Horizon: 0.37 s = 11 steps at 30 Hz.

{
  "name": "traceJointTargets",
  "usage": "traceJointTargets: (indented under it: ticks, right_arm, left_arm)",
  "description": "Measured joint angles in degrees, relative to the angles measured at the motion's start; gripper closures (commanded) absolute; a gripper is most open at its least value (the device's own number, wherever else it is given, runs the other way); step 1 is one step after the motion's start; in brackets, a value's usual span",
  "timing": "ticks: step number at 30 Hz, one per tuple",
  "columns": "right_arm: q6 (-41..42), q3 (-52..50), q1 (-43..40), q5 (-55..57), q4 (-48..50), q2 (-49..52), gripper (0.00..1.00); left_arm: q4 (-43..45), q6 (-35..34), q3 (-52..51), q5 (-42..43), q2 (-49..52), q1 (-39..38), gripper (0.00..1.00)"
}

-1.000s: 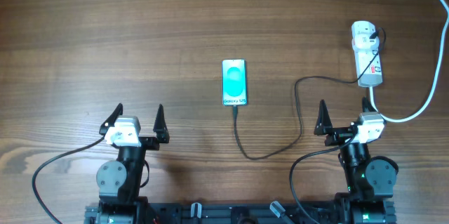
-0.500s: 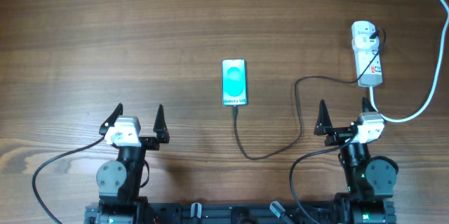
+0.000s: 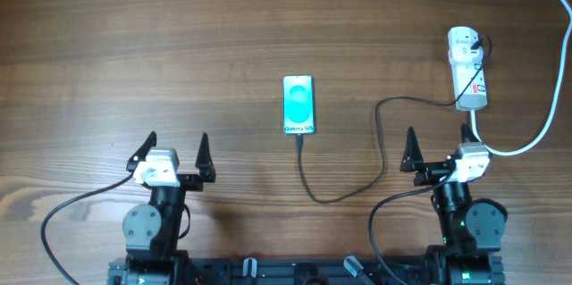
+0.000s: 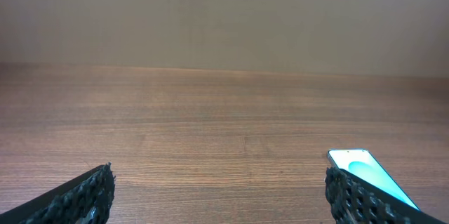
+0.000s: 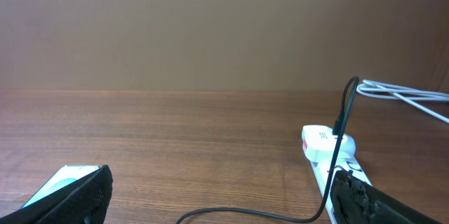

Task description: Plug charger to phone and switch on socket

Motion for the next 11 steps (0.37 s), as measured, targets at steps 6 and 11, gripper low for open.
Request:
traceJointTargets:
  ticks: [6, 11]
  right_arm:
    - [0.0, 0.0, 0.0, 0.0, 0.0, 0.0, 0.00]
    - [0.0, 0.0, 0.0, 0.0, 0.0, 0.0, 0.00]
  left_arm:
    - [0.0, 0.0, 0.0, 0.0, 0.0, 0.0, 0.00]
    - [0.0, 0.0, 0.0, 0.0, 0.0, 0.0, 0.00]
